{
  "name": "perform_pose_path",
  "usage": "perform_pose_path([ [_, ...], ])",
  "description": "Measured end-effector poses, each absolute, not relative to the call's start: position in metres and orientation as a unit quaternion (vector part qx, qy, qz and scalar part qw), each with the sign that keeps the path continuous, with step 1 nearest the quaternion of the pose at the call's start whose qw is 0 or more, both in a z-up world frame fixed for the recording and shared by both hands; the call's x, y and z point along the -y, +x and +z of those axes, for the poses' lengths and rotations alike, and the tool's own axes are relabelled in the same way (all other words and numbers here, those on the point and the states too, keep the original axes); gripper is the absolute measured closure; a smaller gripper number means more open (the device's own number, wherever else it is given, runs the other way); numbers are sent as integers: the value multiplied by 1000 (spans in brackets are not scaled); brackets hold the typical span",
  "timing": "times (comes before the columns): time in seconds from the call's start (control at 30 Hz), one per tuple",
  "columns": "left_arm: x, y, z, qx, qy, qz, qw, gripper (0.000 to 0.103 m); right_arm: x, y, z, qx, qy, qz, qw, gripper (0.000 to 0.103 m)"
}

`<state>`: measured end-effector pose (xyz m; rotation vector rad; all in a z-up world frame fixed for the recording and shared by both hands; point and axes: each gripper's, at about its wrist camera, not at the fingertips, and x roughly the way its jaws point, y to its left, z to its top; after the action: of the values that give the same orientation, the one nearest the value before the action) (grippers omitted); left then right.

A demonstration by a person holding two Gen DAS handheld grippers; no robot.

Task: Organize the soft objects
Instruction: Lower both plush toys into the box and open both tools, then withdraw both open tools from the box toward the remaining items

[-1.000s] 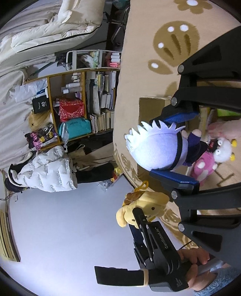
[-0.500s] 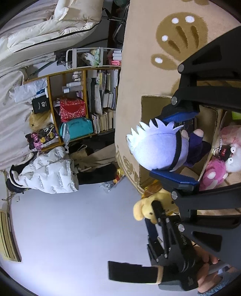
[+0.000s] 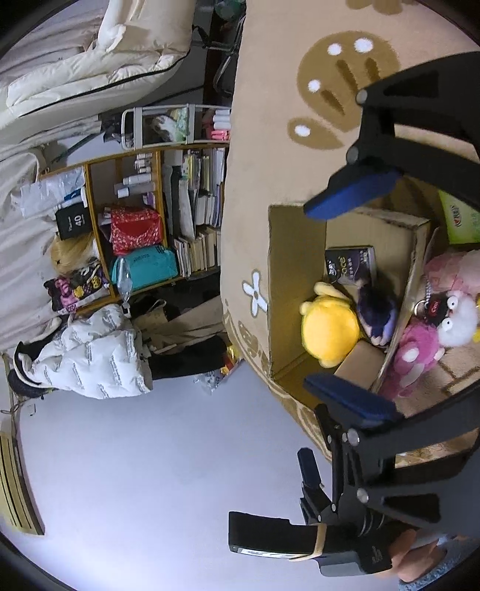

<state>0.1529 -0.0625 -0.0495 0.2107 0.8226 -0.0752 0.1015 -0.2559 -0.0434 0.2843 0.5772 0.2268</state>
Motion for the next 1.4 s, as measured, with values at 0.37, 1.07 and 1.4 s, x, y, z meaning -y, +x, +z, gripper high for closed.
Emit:
perform_pose_path([
  [0.37, 39, 129, -30, -388, 67, -12, 919, 3, 262, 74, -40, -297, 142, 89, 940, 0],
  [1.07, 44, 86, -29, -427, 89, -16, 900, 3, 282, 26, -58, -352, 174, 57, 918, 0],
  [1.4, 46, 82, -39, -450, 90, -12, 888, 3, 283, 22, -78, -387, 185, 42, 902, 0],
])
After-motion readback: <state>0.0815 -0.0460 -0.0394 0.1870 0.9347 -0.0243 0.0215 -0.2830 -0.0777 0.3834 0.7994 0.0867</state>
